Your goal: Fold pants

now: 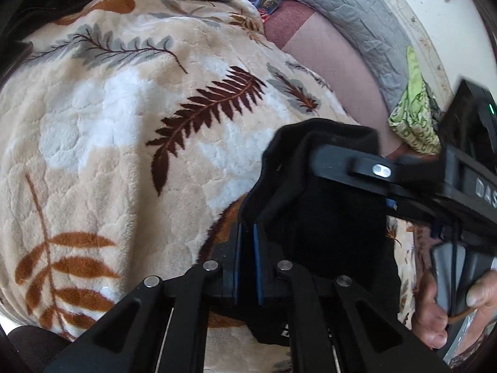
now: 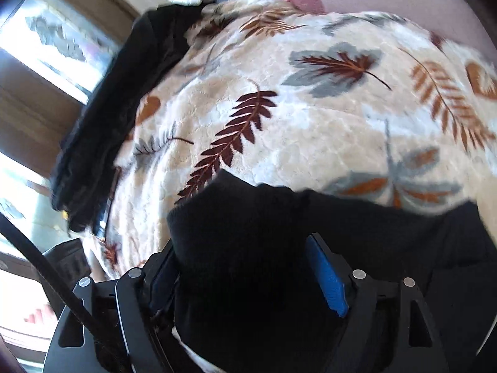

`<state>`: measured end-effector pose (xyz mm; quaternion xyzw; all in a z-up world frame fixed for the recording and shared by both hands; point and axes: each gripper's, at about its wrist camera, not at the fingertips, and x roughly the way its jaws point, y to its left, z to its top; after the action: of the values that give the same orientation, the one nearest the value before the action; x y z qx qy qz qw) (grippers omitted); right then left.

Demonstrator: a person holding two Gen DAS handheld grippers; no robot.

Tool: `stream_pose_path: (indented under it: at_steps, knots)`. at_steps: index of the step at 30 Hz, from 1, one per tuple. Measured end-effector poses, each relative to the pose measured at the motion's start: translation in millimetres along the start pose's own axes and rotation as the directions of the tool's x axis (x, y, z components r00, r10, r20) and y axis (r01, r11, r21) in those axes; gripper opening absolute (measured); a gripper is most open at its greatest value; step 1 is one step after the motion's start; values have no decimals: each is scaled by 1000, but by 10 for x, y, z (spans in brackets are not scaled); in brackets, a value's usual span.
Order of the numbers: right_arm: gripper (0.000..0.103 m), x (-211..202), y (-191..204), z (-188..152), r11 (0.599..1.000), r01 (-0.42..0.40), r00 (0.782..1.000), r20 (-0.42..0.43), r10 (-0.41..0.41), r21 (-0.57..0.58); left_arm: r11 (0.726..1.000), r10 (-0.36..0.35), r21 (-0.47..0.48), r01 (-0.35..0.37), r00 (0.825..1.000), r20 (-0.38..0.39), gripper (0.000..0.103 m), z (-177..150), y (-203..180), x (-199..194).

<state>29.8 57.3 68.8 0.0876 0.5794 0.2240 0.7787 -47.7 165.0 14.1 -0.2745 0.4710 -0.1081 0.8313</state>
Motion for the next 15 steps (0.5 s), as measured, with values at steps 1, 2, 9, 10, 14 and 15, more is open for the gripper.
stream_pose_path:
  at_steps: [1, 2, 9, 10, 14, 15]
  knots:
    - [84, 43, 62, 35, 1000, 18, 1000, -17, -18, -22, 1000, -8, 8, 7, 1000, 4, 7, -11, -30, -5]
    - [84, 98, 138, 67, 998, 40, 998, -37, -42, -47, 1000, -20, 17, 20, 1000, 7, 7, -18, -69, -9]
    - [61, 639, 500, 135, 936, 272, 935, -167, -311, -223, 987, -156, 25, 156, 988, -8, 7, -36, -212, 6]
    - [37, 667, 496, 121, 920, 312, 921, -162, -354, -240, 983, -182, 21, 182, 983, -9, 7, -29, -197, -18]
    - [24, 545, 309, 58, 921, 322, 927, -124, -354, -220, 949, -314, -4, 315, 949, 24, 24, 2, -117, -198]
    - [24, 476, 243, 40, 931, 308, 936, -115, -333, -196, 955, -295, 21, 295, 955, 31, 53, -6, -155, -220]
